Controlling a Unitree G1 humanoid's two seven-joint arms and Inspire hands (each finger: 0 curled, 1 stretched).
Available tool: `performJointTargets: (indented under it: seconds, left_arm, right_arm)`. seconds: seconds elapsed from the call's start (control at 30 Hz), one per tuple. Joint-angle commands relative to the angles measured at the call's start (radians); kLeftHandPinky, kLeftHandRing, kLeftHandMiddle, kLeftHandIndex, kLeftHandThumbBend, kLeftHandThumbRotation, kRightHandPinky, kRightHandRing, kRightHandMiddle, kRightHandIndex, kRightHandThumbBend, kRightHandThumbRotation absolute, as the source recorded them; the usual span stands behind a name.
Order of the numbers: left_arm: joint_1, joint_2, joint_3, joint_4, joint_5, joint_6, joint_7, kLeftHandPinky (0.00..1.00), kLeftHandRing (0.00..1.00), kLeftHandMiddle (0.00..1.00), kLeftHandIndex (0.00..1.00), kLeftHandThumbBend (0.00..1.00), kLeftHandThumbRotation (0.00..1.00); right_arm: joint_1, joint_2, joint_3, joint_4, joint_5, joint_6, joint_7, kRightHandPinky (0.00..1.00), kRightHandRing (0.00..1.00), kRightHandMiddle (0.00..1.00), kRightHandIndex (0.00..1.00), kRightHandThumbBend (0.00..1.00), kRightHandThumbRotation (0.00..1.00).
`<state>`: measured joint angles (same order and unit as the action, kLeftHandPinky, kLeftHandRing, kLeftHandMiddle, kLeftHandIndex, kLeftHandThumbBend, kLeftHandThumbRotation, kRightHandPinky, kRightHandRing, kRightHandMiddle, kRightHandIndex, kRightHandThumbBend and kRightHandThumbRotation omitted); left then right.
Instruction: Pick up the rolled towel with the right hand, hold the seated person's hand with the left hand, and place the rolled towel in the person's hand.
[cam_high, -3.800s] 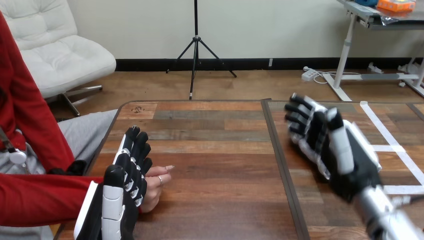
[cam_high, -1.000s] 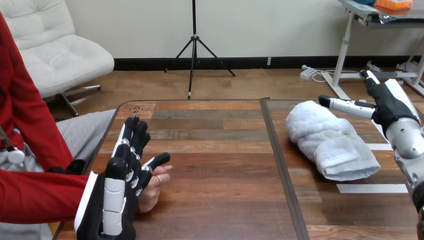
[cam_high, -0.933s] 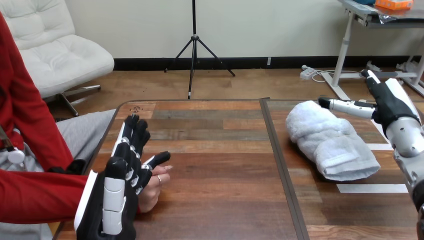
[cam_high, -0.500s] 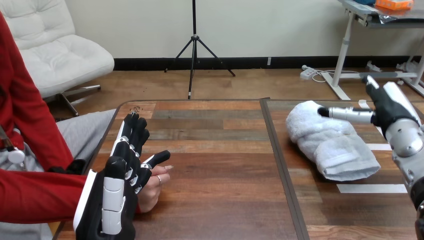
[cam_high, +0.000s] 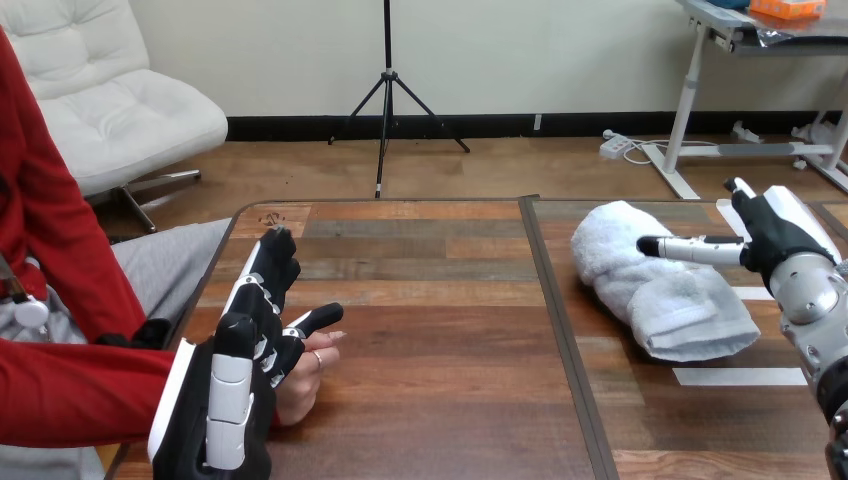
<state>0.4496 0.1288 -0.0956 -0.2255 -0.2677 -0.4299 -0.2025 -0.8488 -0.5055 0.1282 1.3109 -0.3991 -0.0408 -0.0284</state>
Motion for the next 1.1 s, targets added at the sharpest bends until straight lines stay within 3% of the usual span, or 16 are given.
performJointTargets:
  seconds: [0.0, 0.63, 0.87, 1.07]
  left_arm:
    - [-0.044, -0.030, 0.018, -0.007, -0.003, -0.032, -0.006, 0.80, 0.99, 0.99, 0.94, 0.77, 1.00]
    - [-0.043, -0.042, 0.022, 0.005, 0.005, -0.070, -0.002, 0.78, 0.97, 0.96, 0.91, 0.78, 0.99]
    - [-0.042, -0.044, 0.027, 0.014, 0.031, -0.089, 0.017, 0.83, 0.97, 0.95, 0.94, 0.78, 0.99]
    - [-0.040, -0.040, 0.027, 0.018, 0.031, -0.094, 0.025, 0.94, 0.97, 0.95, 0.96, 0.80, 1.00]
  right_arm:
    - [-0.034, 0.031, 0.036, -0.009, -0.022, 0.022, -0.005, 0.92, 1.00, 1.00, 1.00, 1.00, 0.46]
    - [0.014, 0.063, 0.066, -0.007, -0.028, 0.034, 0.012, 0.94, 1.00, 1.00, 1.00, 1.00, 0.48]
    - [0.026, 0.070, 0.067, -0.004, -0.022, 0.046, 0.012, 0.94, 1.00, 1.00, 1.00, 1.00, 0.50]
    - [0.034, 0.071, 0.081, -0.001, -0.034, 0.055, 0.023, 0.93, 1.00, 1.00, 1.00, 1.00, 0.52]
